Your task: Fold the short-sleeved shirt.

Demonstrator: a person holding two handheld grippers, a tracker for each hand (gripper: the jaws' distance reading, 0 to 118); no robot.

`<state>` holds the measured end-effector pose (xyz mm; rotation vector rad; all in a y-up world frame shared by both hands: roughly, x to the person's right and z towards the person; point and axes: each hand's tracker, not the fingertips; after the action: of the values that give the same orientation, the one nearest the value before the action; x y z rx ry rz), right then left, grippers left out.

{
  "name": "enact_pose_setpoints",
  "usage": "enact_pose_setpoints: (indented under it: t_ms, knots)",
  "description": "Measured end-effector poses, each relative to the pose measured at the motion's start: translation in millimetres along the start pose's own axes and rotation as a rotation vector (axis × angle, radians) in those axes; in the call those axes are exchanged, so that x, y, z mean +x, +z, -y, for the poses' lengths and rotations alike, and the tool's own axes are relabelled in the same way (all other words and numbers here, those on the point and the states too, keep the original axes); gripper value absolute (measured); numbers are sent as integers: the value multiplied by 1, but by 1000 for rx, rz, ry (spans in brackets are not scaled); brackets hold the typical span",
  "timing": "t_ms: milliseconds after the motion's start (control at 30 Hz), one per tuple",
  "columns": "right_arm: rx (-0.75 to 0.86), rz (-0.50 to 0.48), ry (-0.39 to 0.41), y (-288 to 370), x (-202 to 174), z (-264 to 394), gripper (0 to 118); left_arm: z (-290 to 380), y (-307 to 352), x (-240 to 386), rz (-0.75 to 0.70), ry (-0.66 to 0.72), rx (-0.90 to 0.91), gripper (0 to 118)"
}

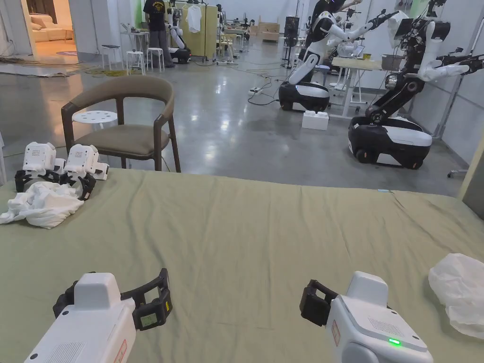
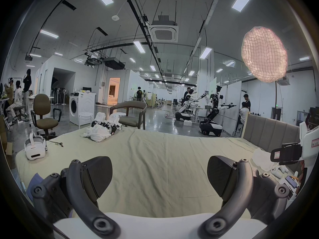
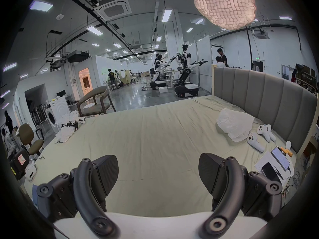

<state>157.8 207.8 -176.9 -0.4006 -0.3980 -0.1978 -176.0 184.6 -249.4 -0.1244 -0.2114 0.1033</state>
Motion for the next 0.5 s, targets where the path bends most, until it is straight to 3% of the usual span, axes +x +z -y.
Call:
enact_pose_setpoints:
  t_ms: [400, 500]
  knots:
    - [0, 44, 37, -7, -3, 0, 97, 1, -6, -5, 6, -1, -29, 111]
    - [31, 11, 46, -6, 0, 2, 97, 1, -10, -5, -16, -27, -39, 111]
